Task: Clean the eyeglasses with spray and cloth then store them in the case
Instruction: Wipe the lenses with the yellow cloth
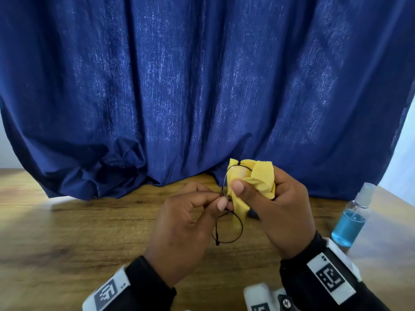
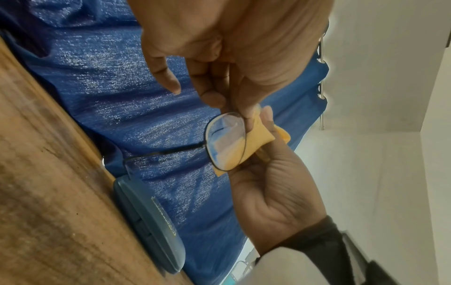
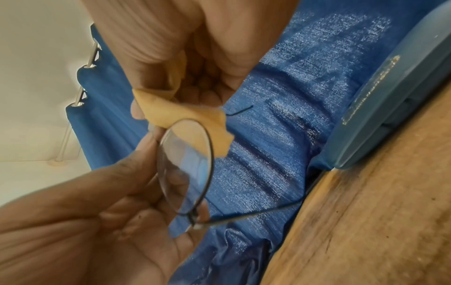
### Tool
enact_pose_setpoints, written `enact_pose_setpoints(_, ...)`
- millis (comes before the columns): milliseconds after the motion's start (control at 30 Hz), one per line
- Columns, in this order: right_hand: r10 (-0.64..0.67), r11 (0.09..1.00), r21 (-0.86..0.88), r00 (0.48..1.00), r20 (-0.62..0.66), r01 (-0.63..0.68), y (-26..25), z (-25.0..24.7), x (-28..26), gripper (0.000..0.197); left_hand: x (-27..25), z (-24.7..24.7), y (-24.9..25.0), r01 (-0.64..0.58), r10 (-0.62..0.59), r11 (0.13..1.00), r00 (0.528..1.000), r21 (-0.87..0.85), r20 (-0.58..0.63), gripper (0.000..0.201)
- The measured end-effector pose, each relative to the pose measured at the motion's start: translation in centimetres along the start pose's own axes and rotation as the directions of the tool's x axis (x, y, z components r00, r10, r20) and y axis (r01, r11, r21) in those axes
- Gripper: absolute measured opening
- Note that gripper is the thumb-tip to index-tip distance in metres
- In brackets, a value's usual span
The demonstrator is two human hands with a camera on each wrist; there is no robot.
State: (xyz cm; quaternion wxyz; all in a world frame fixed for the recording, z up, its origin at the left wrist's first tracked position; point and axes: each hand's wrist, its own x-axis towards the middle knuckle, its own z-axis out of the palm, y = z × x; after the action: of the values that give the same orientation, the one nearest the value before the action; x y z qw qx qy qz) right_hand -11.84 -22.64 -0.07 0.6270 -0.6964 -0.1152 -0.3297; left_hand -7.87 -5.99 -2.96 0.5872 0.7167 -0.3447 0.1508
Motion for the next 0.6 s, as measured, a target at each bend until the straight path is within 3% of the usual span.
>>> enact_pose_setpoints(100, 0.029, 0.999, 0.022, 1.000, -0.002, -0.029, 0.01, -0.23, 0.17, 0.028, 0.12, -0.16, 0.09, 0.019, -0.019, 1.000, 1.000, 0.003, -0.016, 0.015)
enact_pose_setpoints(267, 0.124, 0.981, 0.138, 0.989, 0.079, -0.134, 0.16, -0.33, 0.39, 0.078, 0.13, -0.28, -0.17, 0.013, -0.012, 0.998, 1.000, 0.065, -0.005, 0.014)
enact_pose_setpoints(400, 0.081, 0.997, -0.029, 0.985, 0.155, -0.078, 0.32, -0.20, 0.19, 0.103, 0.03, -0.19, -0.53, -0.005, -0.003, 0.987, 0.999, 0.161, 0.047, 0.014)
enact_pose_setpoints(467, 0.073, 0.996, -0.059, 0.988, 0.137, -0.066, 0.19, -0.06, 0.11, 0.099, -0.01, -0.13, -0.61, -0.002, -0.010, 0.986, 0.997, 0.168, 0.071, 0.014)
enact_pose_setpoints(600, 0.043, 0.990, -0.134, 0.999, 0.029, -0.039, 0.35, -0.34, 0.33, 0.065, -0.17, 0.34, -0.47, 0.016, -0.034, 0.991, 0.989, 0.130, 0.141, 0.015)
